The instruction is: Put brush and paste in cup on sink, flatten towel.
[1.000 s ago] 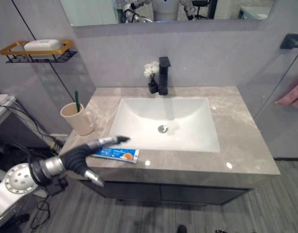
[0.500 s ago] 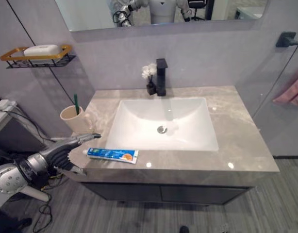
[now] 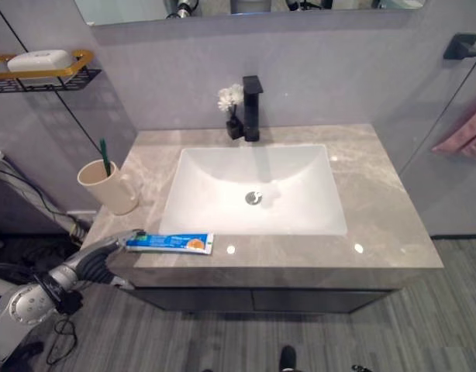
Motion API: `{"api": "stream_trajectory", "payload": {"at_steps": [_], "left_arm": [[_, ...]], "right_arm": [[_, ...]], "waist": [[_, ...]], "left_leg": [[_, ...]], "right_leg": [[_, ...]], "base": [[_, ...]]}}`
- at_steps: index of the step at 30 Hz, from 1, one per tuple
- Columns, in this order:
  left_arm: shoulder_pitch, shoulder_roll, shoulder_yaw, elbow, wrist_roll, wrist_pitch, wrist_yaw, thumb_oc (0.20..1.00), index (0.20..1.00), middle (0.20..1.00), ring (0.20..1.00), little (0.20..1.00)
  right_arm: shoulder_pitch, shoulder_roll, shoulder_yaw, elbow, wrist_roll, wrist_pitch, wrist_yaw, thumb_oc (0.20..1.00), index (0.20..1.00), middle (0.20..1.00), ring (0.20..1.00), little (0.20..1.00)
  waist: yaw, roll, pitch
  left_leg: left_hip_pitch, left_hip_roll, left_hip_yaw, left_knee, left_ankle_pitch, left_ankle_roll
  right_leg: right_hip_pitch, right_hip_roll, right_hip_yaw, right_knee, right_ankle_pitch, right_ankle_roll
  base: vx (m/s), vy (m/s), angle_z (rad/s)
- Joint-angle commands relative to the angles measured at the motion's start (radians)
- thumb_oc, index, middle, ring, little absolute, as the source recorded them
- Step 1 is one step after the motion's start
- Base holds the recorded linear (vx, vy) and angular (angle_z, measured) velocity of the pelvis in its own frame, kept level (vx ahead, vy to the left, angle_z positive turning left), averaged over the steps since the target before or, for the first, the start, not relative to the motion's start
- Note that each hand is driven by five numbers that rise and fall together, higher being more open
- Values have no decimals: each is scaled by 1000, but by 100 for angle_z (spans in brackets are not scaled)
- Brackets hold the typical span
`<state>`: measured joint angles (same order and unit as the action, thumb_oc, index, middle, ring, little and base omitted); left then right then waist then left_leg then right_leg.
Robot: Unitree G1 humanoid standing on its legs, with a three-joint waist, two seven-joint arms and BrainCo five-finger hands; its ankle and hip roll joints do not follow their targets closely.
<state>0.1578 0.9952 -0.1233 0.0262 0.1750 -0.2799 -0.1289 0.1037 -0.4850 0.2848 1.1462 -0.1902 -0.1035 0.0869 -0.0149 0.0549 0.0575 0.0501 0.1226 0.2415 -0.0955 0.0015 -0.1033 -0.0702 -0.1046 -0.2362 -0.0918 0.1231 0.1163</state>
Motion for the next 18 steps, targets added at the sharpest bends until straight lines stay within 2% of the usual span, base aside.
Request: {"api": "stream_trajectory", "payload": {"at_steps": [1, 15, 18], "left_arm": [[-57, 11, 38, -8, 15, -9, 52, 1000, 1000, 1000, 1000, 1000], [-61, -24, 43, 13, 11, 2, 60, 1000, 1000, 1000, 1000, 1000], [-53, -46, 46, 20, -54, 19, 48, 1000, 1000, 1000, 1000, 1000]], "right_arm": [[-33, -1, 8, 0, 23, 3, -19, 1000, 1000, 1000, 1000, 1000], [-22, 4, 15, -9, 16, 4, -16, 1000, 1000, 1000, 1000, 1000], [-16, 5, 13, -1, 14, 7, -13, 1000, 1000, 1000, 1000, 1000]], "waist": [[-14, -48, 10], [-23, -48, 8], [-25, -44, 6]], "left_leg": [[-18, -4, -1, 8, 34, -5], [-3, -11, 17, 8, 21, -1], [0, -14, 18, 8, 19, 0]], "right_leg": [[50, -94, 48, 5, 36, 105], [46, -99, 66, 5, 39, 111], [47, -101, 69, 5, 42, 110]], "base": [[32, 14, -2], [27, 12, -4], [30, 9, -6]]}}
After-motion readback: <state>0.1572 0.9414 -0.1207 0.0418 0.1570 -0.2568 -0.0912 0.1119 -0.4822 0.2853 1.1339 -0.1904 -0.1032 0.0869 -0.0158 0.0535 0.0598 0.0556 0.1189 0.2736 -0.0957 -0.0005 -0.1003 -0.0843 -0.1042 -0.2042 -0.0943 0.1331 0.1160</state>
